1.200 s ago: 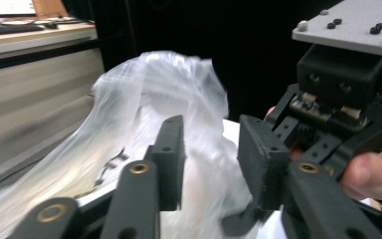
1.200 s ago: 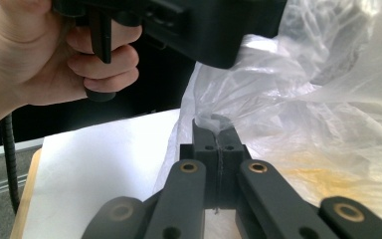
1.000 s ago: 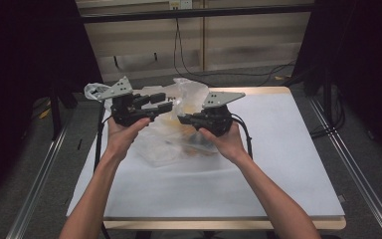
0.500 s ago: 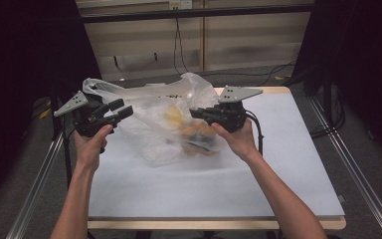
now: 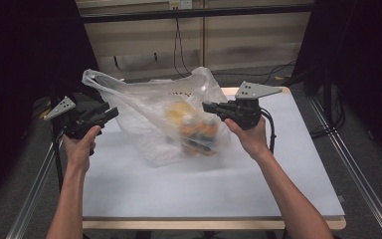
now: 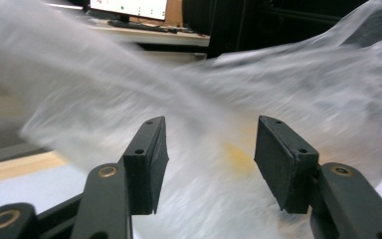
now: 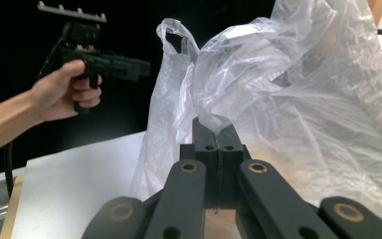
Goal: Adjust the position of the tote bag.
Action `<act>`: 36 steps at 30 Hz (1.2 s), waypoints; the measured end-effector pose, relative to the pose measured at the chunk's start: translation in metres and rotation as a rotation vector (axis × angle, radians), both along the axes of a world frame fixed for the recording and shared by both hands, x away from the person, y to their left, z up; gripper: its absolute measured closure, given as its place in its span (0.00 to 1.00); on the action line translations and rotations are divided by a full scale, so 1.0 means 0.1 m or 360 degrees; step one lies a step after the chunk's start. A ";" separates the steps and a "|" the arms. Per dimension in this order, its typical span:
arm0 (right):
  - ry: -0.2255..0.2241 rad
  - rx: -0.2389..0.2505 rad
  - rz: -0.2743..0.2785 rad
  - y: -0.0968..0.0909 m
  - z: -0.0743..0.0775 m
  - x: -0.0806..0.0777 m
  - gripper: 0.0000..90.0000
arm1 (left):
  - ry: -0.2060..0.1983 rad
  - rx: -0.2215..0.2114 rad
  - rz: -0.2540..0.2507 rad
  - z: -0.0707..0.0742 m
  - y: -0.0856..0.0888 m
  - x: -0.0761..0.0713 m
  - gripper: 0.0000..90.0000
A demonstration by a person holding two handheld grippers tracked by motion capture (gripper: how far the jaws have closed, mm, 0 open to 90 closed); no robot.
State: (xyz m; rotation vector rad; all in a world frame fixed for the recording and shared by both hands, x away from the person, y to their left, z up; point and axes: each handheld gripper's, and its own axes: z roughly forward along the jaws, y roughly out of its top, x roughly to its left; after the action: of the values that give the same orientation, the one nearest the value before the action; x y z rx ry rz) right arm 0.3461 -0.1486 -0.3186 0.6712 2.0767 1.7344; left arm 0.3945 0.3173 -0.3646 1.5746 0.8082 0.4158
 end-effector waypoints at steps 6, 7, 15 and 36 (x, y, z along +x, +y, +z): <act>-0.0019 0.0012 -0.0028 -0.09 0.07 -0.04 1.00 | 0.0039 0.0001 0.0014 -0.08 0.00 0.07 0.42; -0.0022 0.0010 -0.0033 -0.11 0.08 -0.04 1.00 | 0.0052 0.0004 0.0012 -0.09 0.00 0.09 0.41; -0.0038 0.0035 -0.0055 -0.21 0.13 -0.08 1.00 | 0.0109 0.0017 0.0081 -0.19 0.04 0.25 0.29; -0.0089 0.0098 -0.0114 -0.43 0.28 -0.11 1.00 | 0.0064 0.0027 -0.0140 0.01 -0.18 0.43 0.90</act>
State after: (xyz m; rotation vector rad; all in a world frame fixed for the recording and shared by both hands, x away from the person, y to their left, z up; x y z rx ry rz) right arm 0.3351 -0.1919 -0.2911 0.6983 1.9455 1.7634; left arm 0.4375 0.2989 -0.3635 1.6323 0.7649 0.3291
